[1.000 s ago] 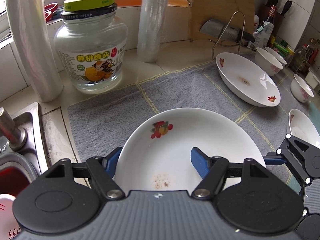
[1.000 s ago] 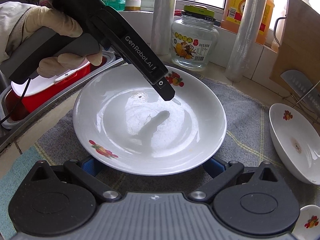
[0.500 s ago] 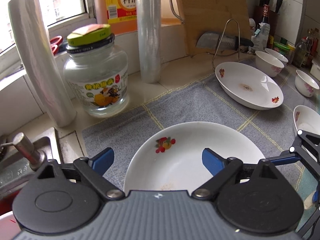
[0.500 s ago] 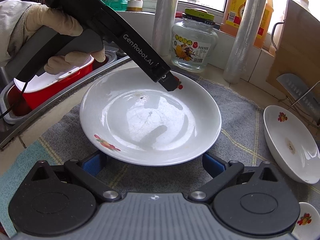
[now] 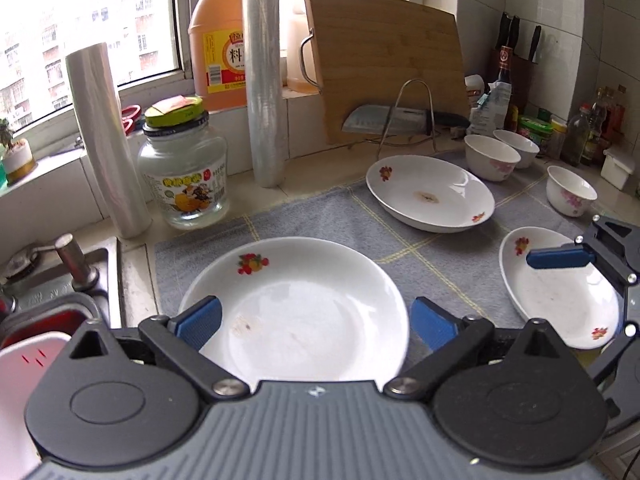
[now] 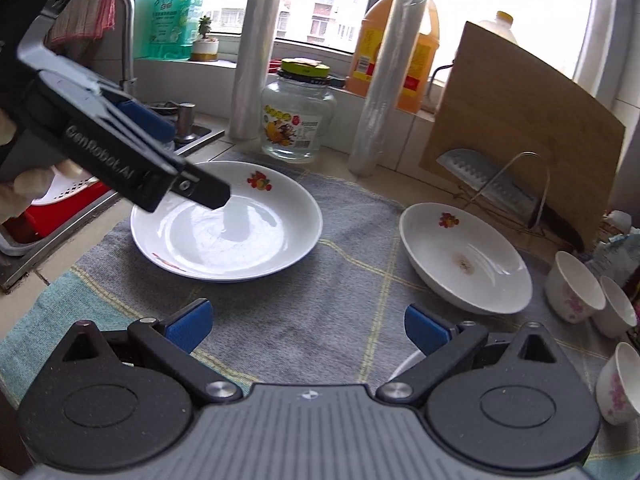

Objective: Organize plates and bowls

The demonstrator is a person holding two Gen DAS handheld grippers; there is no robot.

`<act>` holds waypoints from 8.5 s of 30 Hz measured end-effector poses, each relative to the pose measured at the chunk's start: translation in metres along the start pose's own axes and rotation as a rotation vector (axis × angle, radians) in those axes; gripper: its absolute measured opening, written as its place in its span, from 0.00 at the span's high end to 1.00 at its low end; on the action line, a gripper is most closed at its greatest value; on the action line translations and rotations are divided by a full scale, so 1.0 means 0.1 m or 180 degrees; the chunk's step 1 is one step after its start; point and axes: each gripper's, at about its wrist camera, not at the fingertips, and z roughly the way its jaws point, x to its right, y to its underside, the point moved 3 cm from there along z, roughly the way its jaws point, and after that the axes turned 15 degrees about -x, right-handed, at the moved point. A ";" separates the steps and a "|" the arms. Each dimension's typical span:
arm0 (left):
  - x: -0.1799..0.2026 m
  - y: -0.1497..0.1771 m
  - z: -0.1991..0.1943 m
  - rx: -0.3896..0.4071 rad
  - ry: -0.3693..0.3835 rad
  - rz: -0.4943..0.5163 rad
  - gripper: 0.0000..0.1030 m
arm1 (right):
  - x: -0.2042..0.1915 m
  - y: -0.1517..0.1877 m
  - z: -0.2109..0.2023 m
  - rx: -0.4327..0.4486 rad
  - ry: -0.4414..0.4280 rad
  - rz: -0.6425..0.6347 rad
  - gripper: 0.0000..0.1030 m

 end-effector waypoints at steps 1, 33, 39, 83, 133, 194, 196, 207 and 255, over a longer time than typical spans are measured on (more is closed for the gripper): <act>0.06 0.05 -0.01 -0.0056 0.0062 -0.0042 0.02 | 0.06 0.04 -0.05 0.0022 0.0053 0.0056 0.00; 1.89 0.42 0.27 -0.0359 0.0186 -0.0586 0.02 | 1.99 1.16 -0.10 -0.0236 -0.0461 0.0634 0.00; 1.95 0.46 0.27 -0.0476 0.0171 -0.0467 0.02 | 2.02 1.14 0.03 -0.0320 -0.0611 0.0632 0.00; 1.77 -0.52 0.96 -0.0773 0.0329 -0.0403 0.08 | 1.71 1.55 0.17 -0.0149 -0.1011 -0.0500 0.00; 1.77 -0.87 1.25 -0.1189 0.0941 0.0175 0.28 | 1.68 1.44 0.16 -0.0089 -0.0797 -0.0496 0.00; -0.33 -0.43 0.44 -0.0688 0.0495 -0.0686 0.28 | 0.33 -0.19 0.58 0.0077 -0.1116 -0.1289 0.00; -0.39 -0.42 0.44 -0.0690 0.0482 -0.0713 0.28 | 0.30 -0.23 0.60 0.0078 -0.1125 -0.1308 0.00; -0.64 -0.37 0.48 -0.0691 0.0434 -0.0799 0.28 | 0.14 -0.38 0.74 0.0076 -0.1153 -0.1410 0.00; -0.76 -0.37 0.79 -0.0909 0.0299 -0.0610 0.25 | 0.06 -0.51 0.95 -0.0168 -0.1133 -0.1393 0.00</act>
